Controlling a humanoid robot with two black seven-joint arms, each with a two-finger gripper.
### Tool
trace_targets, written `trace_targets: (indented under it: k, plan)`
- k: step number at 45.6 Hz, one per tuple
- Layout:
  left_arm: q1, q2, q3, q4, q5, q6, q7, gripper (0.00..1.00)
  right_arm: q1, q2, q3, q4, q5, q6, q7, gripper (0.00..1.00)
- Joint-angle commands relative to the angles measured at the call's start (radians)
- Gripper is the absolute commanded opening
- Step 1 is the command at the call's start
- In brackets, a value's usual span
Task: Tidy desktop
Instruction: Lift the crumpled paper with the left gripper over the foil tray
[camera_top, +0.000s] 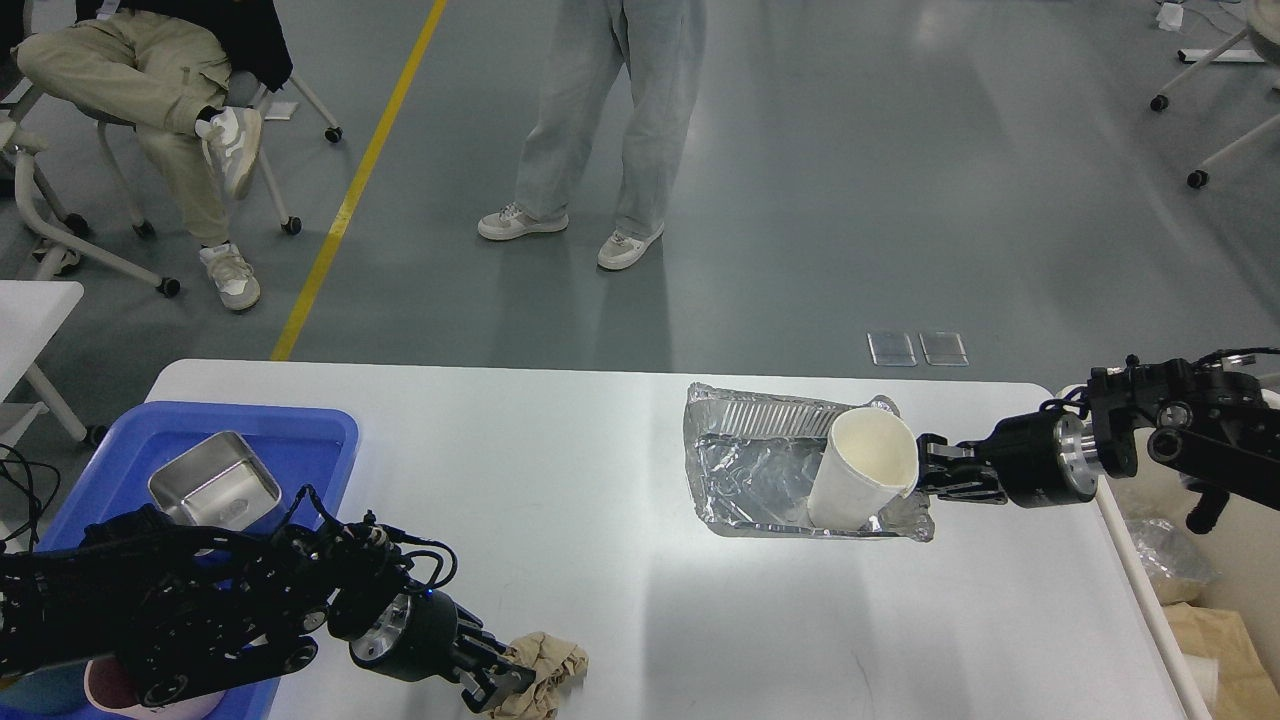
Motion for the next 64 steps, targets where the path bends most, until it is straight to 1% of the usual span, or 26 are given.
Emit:
trace_targets:
  k: [1,13,20,23,29,37,40,48,52,57,61,64]
  plan:
    - [-0.013,0.006,0.001,-0.003,0.001,0.000,-0.017,0.00,0.000,-0.002,0.000,0.000,-0.001,0.000,0.000,0.00]
    - [-0.042,0.032,0.001,-0.023,0.004,-0.003,-0.025,0.00,0.002,-0.002,0.001,-0.001,0.000,0.000,0.000,0.00]
    - [-0.076,0.087,-0.001,-0.076,0.004,-0.017,-0.031,0.00,0.002,-0.002,0.001,-0.001,0.000,0.000,0.000,0.00]
    - [-0.103,0.142,-0.002,-0.112,0.004,-0.034,-0.036,0.00,0.002,-0.002,0.001,-0.001,-0.001,0.000,0.000,0.00]
    - [-0.189,0.288,-0.014,-0.217,0.002,-0.083,-0.060,0.00,0.003,-0.002,0.001,-0.001,0.000,0.000,0.000,0.00]
    - [-0.335,0.487,-0.030,-0.313,-0.007,-0.094,-0.094,0.00,0.003,0.000,0.003,-0.001,0.000,-0.002,0.000,0.00]
    - [-0.393,0.538,-0.034,-0.331,-0.016,-0.102,-0.105,0.00,0.005,0.002,0.003,-0.001,0.000,-0.002,0.000,0.00]
    - [-0.540,0.624,-0.036,-0.356,-0.084,-0.152,-0.109,0.00,0.008,0.000,0.003,0.000,0.000,-0.002,0.000,0.00]
    - [-0.614,0.655,-0.034,-0.360,-0.117,-0.183,-0.120,0.00,0.008,-0.002,0.003,0.000,0.000,-0.002,0.000,0.00]
    - [-0.692,0.658,-0.034,-0.360,-0.170,-0.191,-0.117,0.00,0.008,0.000,0.004,0.002,0.000,-0.002,0.000,0.00]
    - [-0.746,0.636,-0.036,-0.359,-0.235,-0.191,-0.116,0.00,0.011,0.006,0.005,0.000,0.000,-0.002,0.000,0.00]
    - [-0.771,0.595,-0.036,-0.354,-0.282,-0.191,-0.117,0.00,0.017,0.009,0.005,0.002,0.000,-0.002,-0.002,0.00]
